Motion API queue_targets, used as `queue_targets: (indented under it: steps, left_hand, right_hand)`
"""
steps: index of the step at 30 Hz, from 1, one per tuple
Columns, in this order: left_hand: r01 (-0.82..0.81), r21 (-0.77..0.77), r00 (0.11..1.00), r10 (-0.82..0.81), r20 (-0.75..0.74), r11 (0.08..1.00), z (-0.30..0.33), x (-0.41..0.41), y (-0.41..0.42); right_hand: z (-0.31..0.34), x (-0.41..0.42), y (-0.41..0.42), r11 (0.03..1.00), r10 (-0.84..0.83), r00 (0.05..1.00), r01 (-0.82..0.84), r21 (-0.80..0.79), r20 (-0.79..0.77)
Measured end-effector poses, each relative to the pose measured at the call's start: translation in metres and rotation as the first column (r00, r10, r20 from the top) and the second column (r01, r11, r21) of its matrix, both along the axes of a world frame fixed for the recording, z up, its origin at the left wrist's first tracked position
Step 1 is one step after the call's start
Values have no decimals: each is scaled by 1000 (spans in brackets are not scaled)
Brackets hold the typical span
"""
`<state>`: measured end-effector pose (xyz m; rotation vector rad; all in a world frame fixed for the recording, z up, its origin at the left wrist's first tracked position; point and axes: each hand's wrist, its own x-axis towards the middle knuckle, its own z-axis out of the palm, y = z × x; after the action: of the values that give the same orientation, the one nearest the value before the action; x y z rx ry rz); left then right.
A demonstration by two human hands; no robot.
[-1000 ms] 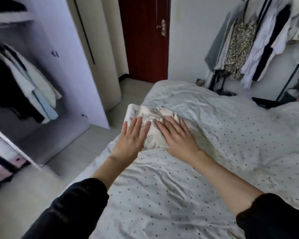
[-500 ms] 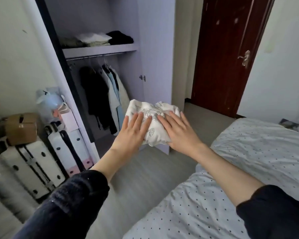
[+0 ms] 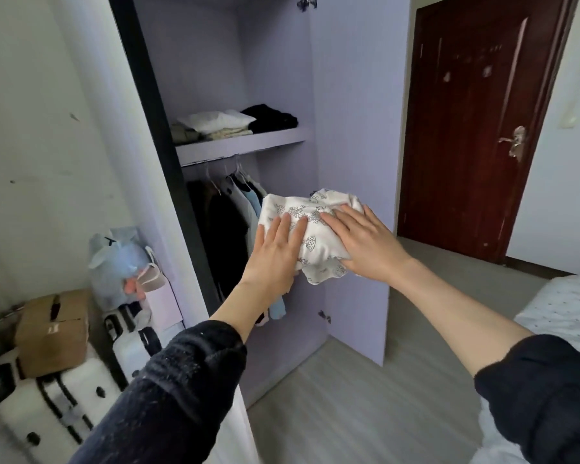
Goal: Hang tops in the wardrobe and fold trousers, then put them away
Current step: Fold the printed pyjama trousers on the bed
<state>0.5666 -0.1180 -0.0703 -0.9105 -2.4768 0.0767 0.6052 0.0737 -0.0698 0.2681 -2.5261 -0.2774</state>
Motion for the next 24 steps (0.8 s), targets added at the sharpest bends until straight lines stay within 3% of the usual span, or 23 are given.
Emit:
queue_targets:
  steps: [8,13,16,20,24]
  left_hand:
    - [98,-17,990,-100,-98,995,28,-139,26]
    - [87,58,996,-87,8,995,28,-220,75]
    - [32,83,999,-32,5,996,40,-281,102]
    - [-15,66,998,18,-58,998,77,-357,124]
    - [-73,20,997,73,6,997,113,-423,139]
  right_hand:
    - [30,-109,16,994,-103,995,103,-22,-3]
    - [49,-191,63,987,-137,990,134,91,22]
    - [62,-261,90,984,-114,993,113,137,5]
    - [86,-351,119,995,-51,998,53,84,-22]
    - [119,-431,141,996,80,997,-81,29,13]
